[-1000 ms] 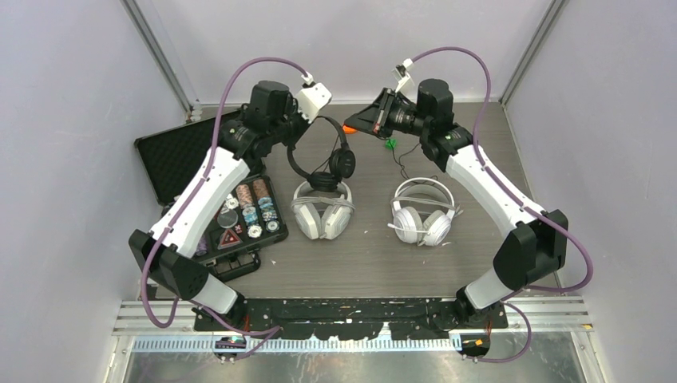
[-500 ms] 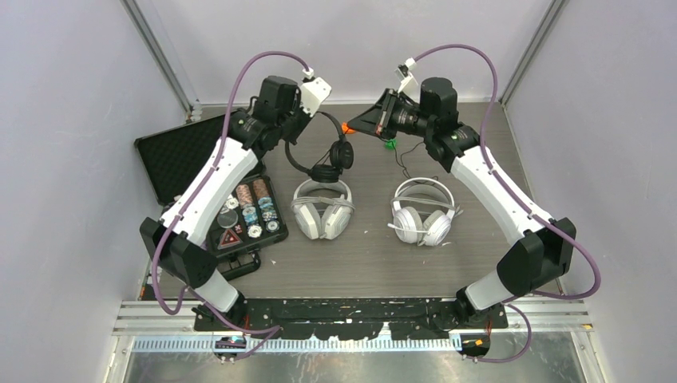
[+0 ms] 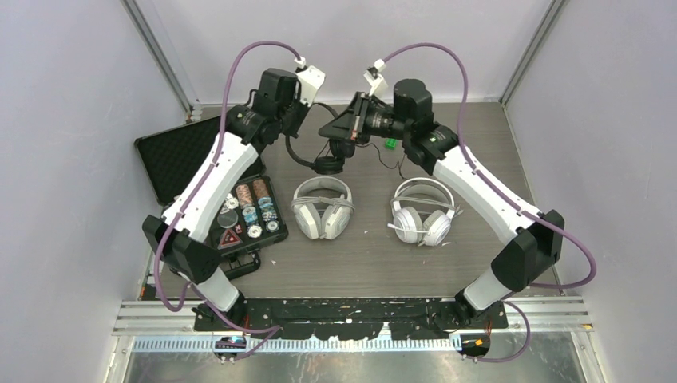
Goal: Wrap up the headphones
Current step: Wrap the headphones cable around the headphones.
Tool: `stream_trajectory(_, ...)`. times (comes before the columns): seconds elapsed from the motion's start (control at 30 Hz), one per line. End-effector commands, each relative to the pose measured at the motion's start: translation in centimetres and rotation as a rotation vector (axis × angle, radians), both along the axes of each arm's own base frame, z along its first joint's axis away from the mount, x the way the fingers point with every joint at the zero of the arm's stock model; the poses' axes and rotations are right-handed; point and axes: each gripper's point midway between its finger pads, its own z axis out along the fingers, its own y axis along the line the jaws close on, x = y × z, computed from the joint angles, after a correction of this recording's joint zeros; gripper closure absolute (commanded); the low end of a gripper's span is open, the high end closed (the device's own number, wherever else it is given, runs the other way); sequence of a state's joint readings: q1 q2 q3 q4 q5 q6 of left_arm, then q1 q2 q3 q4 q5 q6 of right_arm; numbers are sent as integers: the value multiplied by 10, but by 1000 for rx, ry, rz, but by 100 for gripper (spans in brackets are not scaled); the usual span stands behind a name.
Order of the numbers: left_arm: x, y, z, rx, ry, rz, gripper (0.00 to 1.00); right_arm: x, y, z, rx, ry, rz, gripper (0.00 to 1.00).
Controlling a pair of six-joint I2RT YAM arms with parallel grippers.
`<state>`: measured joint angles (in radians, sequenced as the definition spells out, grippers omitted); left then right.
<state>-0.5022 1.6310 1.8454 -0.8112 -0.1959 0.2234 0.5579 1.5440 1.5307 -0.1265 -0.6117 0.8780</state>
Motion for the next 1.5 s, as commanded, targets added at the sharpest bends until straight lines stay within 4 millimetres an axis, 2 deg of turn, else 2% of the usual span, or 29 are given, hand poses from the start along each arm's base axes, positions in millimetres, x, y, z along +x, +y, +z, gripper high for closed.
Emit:
stream_trajectory(0.0, 5, 7, 15, -58, -9, 125, 100, -17, 22, 42, 79, -100, 58, 90)
stream_trajectory(0.13, 9, 12, 20, -106, 4, 231, 100, -24, 30, 30, 43, -106, 55, 90)
stream_trajectory(0.33, 15, 6, 32, -260, 13, 346, 100, -32, 38, 15, -15, -157, 36, 90)
stream_trajectory(0.53, 21, 9, 51, -381, -18, 426, 100, -32, 26, -7, -143, -269, -67, 90)
stream_trajectory(0.57, 21, 10, 53, -398, -21, 436, 100, -32, 23, -5, -149, -293, -87, 90)
stream_trajectory(0.7, 21, 11, 65, -461, -36, 456, 100, -29, 10, -9, -202, -396, -146, 90)
stream_trajectory(0.83, 20, 11, 73, -532, -35, 469, 100, -31, 5, -9, -178, -485, -157, 90)
stream_trajectory(1.0, 20, 13, 77, -569, -51, 491, 100, -31, 7, -14, -165, -538, -159, 90)
stream_trajectory(1.33, 25, 5, 80, -640, -47, 492, 100, -29, 15, -31, -224, -578, -157, 86)
stream_trajectory(1.47, 23, 4, 82, -648, -48, 485, 100, -25, 15, -44, -282, -622, -177, 86)
